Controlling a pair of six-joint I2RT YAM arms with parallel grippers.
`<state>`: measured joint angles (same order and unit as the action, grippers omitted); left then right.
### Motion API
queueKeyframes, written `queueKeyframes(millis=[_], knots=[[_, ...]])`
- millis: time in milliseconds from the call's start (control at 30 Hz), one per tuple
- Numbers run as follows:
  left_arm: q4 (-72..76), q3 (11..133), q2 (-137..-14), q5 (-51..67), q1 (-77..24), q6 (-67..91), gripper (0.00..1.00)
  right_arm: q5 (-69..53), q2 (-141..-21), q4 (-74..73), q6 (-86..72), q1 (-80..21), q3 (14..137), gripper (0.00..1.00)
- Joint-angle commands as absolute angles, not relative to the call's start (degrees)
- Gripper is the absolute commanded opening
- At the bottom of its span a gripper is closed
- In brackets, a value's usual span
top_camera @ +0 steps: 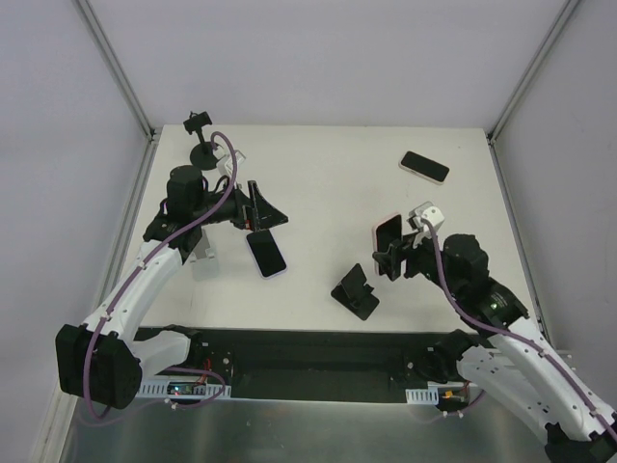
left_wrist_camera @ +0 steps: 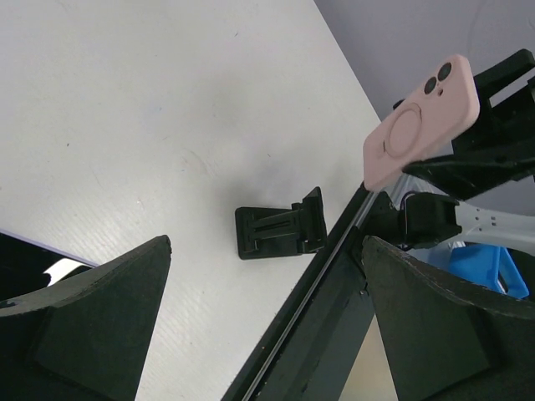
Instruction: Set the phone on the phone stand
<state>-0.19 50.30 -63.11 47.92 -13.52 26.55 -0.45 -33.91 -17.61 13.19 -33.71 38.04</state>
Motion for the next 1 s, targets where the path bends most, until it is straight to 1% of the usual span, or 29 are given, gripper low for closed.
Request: queueKeyframes(millis=[0, 100, 200, 233, 433, 567, 700, 767, 967], knots=[[1.9, 50.4, -63.1, 49.3, -13.7, 26.1, 0.96, -10.5, -36.0, -11.8, 14.2, -40.7, 38.2, 0.01], [1.9, 50.3, -62.9, 49.1, -13.7, 25.8, 0.95, -7.8, -37.1, -5.8, 17.0, -46.2, 35.2, 0.00], [1.9, 50.1, -62.6, 48.3, -13.8, 25.4, 0.95, -6.7, -37.9, -0.6, 19.2, -48.7, 32.3, 0.00], [1.9, 50.0, -62.6, 48.3, -13.8, 25.2, 0.95, -6.4, -38.1, 2.4, 19.7, -48.9, 30.5, 0.00], [1.9, 50.0, -62.8, 48.3, -13.7, 25.3, 0.95, -4.2, -39.2, 9.1, 19.8, -50.7, 25.6, 0.00], [1.9, 49.9, -63.2, 48.5, -13.8, 25.4, 0.95, -0.7, -38.2, 9.7, 20.5, -51.2, 23.2, 0.01], [1.9, 50.0, -63.4, 48.3, -13.8, 25.4, 0.95, -0.4, -38.5, 10.3, 18.7, -51.8, 22.3, 0.01], [1.9, 49.9, -63.4, 48.4, -13.8, 25.3, 0.95, 2.2, -38.2, 11.7, 18.5, -52.5, 21.5, 0.01], [1.9, 50.0, -63.7, 48.3, -13.7, 25.3, 0.95, 2.3, -38.5, 12.0, 17.7, -53.1, 21.4, 0.01]])
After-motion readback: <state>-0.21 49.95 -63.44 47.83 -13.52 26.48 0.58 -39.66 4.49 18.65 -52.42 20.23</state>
